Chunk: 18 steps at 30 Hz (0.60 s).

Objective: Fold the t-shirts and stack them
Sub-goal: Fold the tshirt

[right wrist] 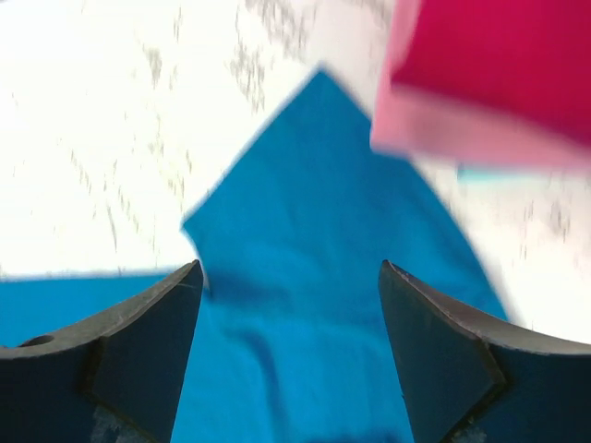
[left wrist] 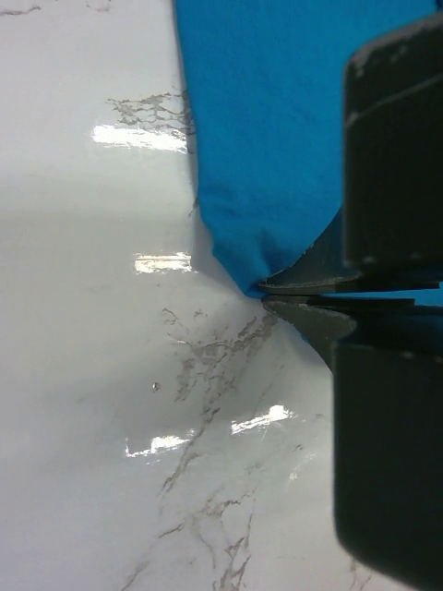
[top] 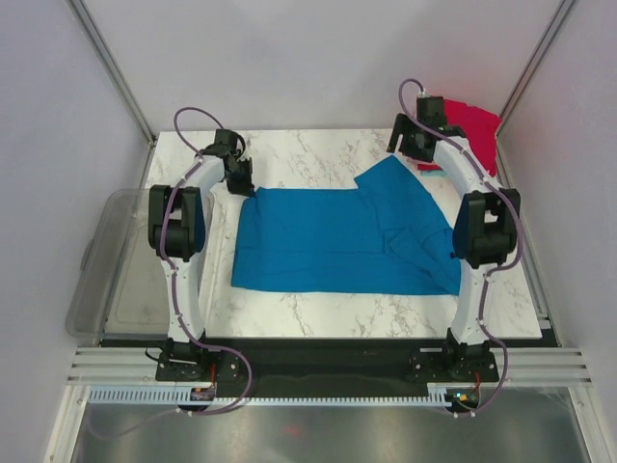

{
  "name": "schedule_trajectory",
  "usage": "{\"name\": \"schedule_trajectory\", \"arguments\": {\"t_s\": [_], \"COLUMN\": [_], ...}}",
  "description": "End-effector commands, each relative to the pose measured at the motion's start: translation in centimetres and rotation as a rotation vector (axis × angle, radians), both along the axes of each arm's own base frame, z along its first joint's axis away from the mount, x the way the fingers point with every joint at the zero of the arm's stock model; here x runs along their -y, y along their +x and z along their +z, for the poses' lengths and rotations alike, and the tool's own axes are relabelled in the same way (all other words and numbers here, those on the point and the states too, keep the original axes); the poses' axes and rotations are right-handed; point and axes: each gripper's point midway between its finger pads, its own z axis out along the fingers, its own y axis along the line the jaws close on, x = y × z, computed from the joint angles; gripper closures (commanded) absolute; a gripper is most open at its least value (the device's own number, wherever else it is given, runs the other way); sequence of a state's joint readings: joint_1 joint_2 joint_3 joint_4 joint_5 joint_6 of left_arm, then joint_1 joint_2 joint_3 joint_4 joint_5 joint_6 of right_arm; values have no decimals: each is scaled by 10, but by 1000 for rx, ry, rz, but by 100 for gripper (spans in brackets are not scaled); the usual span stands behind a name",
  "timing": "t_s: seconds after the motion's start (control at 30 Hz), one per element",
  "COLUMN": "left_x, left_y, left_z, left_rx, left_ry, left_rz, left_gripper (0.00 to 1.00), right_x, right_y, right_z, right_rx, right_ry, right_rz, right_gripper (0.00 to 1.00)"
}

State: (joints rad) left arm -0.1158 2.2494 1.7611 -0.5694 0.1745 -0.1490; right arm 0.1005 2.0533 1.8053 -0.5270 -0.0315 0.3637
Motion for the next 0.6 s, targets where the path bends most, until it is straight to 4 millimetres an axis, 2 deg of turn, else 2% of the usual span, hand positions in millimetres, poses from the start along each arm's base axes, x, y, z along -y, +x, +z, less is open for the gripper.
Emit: {"name": "schedule_trajectory", "arguments": {"t_s": [0.0,0.03,0.07,0.1,0.13,0.17,0.2,0.23,0.27,0.37,0.4,0.47,0.5,0.57], "left_x": [0,1,-1,-5,-7,-9,-13,-12,-12,-12,-12,-12,-12,-14], "left_y": [0,-1,1,2,2,3,4,4,5,6,5,6,6,6], "left_z": [-18,-19,-21,-21,-21,-21,-21,-22,-21,-21,-21,-22,-22,-23], "left_rx": [-46,-60,-65,-72,-76,-80,-82,-85,-82,-80,-82,-84,-82,-85], "left_ry": [-65,-96,-117,-148,-168,-180,-189,-202,-203,-206,-209,-211,-208,-208], "left_rz": [-40,-43,-30,-18,-9,6,14,12,13,11,10,12,13,22], "left_gripper": [98,98,98,98,98,98,98,98,98,98,98,98,98,98], "right_x": [1,-4,-13,-14,-20,-25,-21,-22,-22,-12,-11,-9,-7,-7], "right_y": [39,59,64,73,89,95,101,109,117,127,127,127,123,121], "right_z": [7,2,-5,-36,-17,-23,-26,-40,-42,-70,-89,-97,-109,-109], "right_rx": [58,73,60,20,83,90,103,105,136,131,106,98,73,66], "right_ry": [-126,-153,-172,-199,-209,-225,-256,-267,-279,-333,-342,-354,-356,-366], "right_rz": [-19,-9,5,5,8,11,-18,-21,-32,-73,-71,-85,-94,-110], "right_gripper": [17,19,19,21,22,23,24,25,26,25,24,24,25,26]}}
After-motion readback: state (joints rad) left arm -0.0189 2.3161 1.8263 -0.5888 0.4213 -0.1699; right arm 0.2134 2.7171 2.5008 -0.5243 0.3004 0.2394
